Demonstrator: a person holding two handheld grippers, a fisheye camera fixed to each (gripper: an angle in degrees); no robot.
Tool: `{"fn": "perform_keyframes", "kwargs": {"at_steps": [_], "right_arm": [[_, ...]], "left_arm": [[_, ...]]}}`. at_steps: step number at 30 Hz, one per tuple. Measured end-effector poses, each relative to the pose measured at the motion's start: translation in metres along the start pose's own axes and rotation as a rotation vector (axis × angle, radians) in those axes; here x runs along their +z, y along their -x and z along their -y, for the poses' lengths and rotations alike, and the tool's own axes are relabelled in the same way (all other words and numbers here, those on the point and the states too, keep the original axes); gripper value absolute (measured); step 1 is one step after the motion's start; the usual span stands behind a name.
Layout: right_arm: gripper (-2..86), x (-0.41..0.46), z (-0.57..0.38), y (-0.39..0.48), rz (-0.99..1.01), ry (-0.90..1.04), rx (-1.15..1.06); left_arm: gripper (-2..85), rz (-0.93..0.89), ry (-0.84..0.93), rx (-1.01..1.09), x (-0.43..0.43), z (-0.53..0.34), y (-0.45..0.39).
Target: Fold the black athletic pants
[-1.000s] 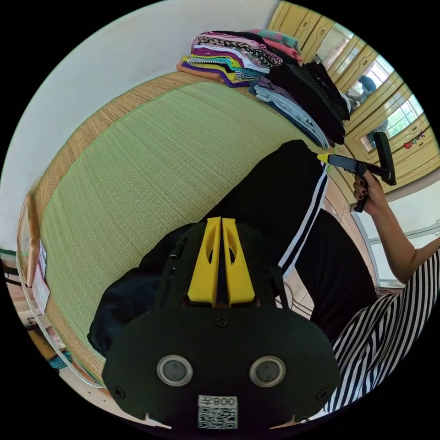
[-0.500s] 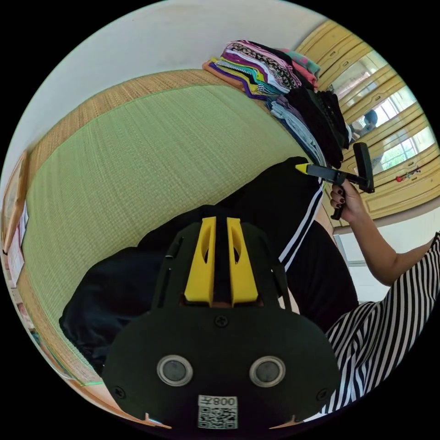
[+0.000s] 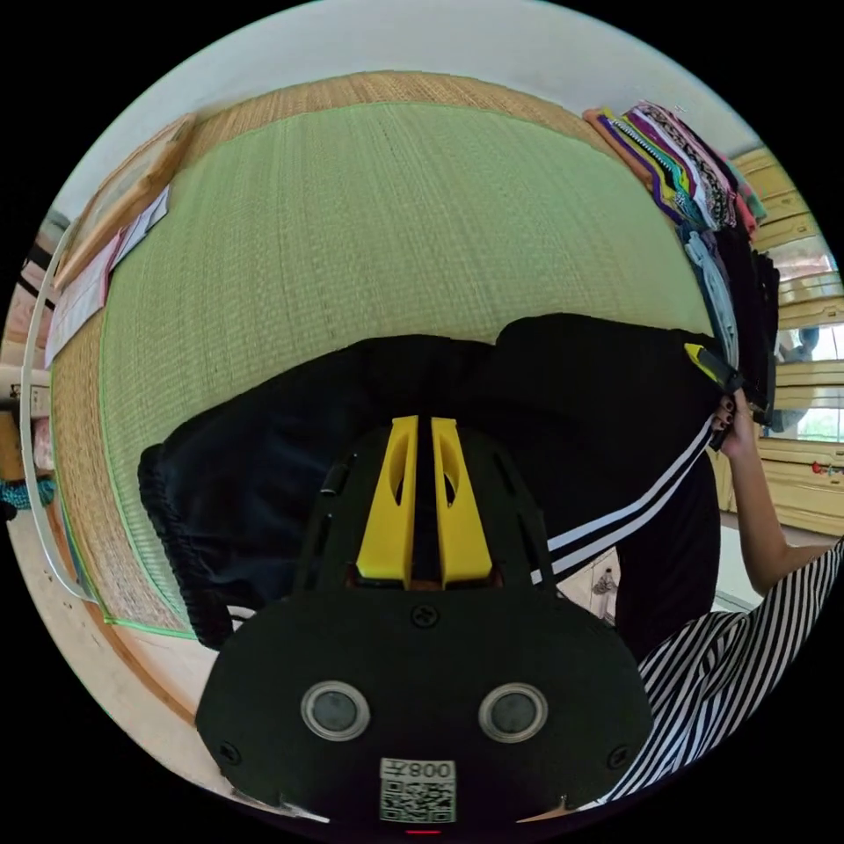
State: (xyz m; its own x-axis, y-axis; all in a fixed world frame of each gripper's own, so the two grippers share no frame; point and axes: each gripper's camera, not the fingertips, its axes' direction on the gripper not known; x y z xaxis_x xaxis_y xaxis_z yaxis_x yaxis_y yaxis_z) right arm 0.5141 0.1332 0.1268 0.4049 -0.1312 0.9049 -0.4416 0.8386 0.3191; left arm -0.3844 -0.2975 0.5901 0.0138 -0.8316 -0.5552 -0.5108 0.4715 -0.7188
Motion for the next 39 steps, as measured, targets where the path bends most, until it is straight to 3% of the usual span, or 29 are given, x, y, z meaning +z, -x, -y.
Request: {"fn": "perform_keyframes", "kwargs": {"at_steps": [5, 11, 15, 17, 23, 29, 39], "right_arm": [[0.0, 0.026, 0.002, 0.003, -0.028, -0.003, 0.007], [0.3, 0.051, 0.004, 0.027, -0.077, -0.009, -0.059], [1.0, 0.070, 0.011, 0.063, -0.006, -0.016, -0.175], [2.4, 0.102, 0.023, 0.100, 0.130, 0.044, -0.298], [7.7, 0.231, 0.044, 0.202, 0.274, 0.347, -0.600], [7.8, 0.332, 0.033, 0.237, 0.248, 0.619, -0.721], [3.8, 0.346, -0.038, 0.235, 0.342, 0.625, -0.785]], "left_arm": [[5.6, -0.028, -0.129, 0.048, -0.040, -0.009, 0.024], [5.4, 0.004, 0.028, 0.017, -0.026, -0.017, 0.068], [1.9, -0.065, -0.066, -0.016, -0.041, -0.044, 0.090], [1.0, -0.087, -0.098, -0.018, -0.048, -0.061, 0.100], [0.4, -0.125, -0.195, -0.042, -0.068, -0.101, 0.123], [0.4, -0.151, -0.257, -0.069, -0.084, -0.142, 0.145], [1.3, -0.201, -0.283, -0.143, -0.101, -0.203, 0.175]]}}
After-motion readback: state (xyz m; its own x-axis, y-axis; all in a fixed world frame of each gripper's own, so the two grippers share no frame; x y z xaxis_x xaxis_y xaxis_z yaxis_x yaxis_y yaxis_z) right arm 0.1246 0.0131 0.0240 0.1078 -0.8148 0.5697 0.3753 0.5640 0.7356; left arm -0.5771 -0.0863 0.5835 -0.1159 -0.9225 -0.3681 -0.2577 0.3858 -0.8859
